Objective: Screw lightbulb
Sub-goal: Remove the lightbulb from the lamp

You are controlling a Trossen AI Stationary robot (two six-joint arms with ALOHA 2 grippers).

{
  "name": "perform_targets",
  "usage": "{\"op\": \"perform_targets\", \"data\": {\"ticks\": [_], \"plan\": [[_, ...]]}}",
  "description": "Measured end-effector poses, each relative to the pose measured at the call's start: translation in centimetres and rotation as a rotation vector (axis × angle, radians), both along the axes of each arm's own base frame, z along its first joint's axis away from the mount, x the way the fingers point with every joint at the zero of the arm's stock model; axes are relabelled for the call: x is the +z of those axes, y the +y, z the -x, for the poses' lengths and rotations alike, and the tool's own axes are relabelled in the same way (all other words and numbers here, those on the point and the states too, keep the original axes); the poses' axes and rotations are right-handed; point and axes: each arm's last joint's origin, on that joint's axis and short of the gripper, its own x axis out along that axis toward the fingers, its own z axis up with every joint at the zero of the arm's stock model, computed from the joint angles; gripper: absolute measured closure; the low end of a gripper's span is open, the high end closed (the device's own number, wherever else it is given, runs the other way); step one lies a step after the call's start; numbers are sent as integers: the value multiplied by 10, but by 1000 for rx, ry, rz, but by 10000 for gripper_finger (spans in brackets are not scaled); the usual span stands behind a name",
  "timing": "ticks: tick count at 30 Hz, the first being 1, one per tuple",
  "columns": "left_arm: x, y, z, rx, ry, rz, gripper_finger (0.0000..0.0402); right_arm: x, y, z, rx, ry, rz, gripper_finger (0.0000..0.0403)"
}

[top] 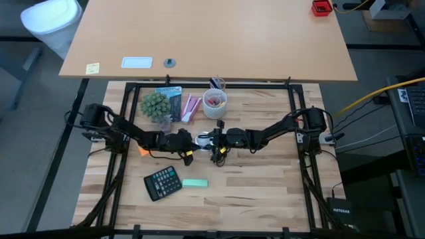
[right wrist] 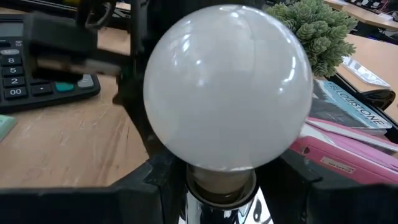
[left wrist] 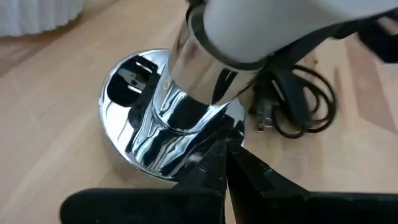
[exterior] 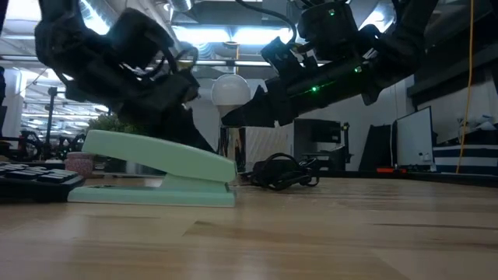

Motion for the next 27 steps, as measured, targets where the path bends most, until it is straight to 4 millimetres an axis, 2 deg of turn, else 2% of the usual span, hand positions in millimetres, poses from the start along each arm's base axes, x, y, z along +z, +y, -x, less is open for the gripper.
{"op": "perform_targets", "data": {"ticks": [7,16,27], "plan": [[-10,10,-10,54,35,-8,400,-1,0,0,0,9,-1,229],[-13,18,-8,129,80,-23,400,-2,1,1,14,27,-13,229],[-14,39,-5,208,123,-158,401,-3,1,1,21,33,-15,229]]}}
